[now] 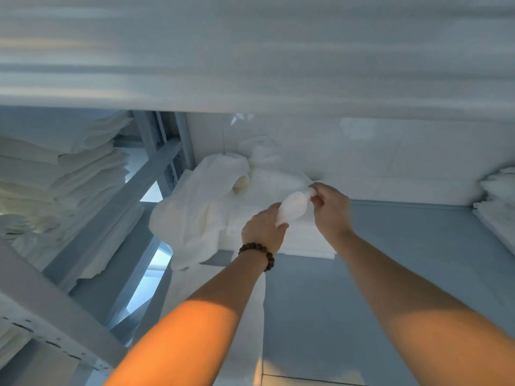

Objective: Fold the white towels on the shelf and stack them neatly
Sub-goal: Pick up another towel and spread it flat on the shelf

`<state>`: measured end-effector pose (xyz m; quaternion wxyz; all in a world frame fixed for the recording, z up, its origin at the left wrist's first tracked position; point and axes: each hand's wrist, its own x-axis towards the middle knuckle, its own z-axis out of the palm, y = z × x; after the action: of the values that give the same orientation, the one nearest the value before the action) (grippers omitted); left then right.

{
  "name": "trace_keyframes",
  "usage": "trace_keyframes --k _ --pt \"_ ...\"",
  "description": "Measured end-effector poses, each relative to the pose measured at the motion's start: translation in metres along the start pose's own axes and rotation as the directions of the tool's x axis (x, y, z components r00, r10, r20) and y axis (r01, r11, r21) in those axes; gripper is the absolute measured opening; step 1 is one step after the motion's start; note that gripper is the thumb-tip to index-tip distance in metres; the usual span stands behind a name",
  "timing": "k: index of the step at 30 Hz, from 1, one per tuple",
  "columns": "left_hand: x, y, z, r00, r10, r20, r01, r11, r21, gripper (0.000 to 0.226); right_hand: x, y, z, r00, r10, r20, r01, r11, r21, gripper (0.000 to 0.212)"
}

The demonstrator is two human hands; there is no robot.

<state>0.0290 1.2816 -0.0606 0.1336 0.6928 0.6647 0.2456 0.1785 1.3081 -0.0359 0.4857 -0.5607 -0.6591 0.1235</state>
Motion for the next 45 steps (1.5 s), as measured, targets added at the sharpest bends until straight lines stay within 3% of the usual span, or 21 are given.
trace_keyframes --k 4,12,21,26,34,40,45 --pt "-0.010 0.039 0.016 0.999 0.036 -0.029 -0.036 0.999 0.000 0.021 -0.005 0.016 -0.045 0.998 0.048 -0.049 -0.048 0.999 -0.001 0.020" --pt "-0.023 0.120 0.042 0.994 0.092 -0.057 -0.084 0.989 0.120 0.017 -0.022 0.079 -0.148 0.985 0.135 -0.108 -0.137 0.990 -0.017 0.019" --pt "-0.064 0.238 0.092 0.991 -0.009 -0.133 0.014 0.999 0.040 0.022 -0.052 0.180 -0.285 0.985 0.149 -0.093 -0.157 0.984 -0.090 0.012" --pt "-0.098 0.279 0.121 0.993 -0.007 -0.118 0.015 0.998 0.064 0.013 -0.084 0.212 -0.337 0.982 0.178 -0.064 -0.182 0.981 -0.061 0.015" --pt "-0.158 0.284 0.159 0.999 0.038 0.039 -0.040 0.997 0.071 0.012 -0.176 0.244 -0.365 0.946 0.325 0.002 -0.323 0.940 -0.110 0.014" --pt "-0.216 0.250 0.173 0.990 0.003 0.141 -0.015 0.996 0.084 0.018 -0.259 0.249 -0.347 0.884 0.420 0.202 -0.379 0.900 -0.215 0.020" --pt "-0.266 0.220 0.186 0.970 -0.011 0.244 -0.010 0.996 0.086 0.017 -0.316 0.239 -0.332 0.847 0.465 0.256 -0.419 0.882 -0.214 0.024"
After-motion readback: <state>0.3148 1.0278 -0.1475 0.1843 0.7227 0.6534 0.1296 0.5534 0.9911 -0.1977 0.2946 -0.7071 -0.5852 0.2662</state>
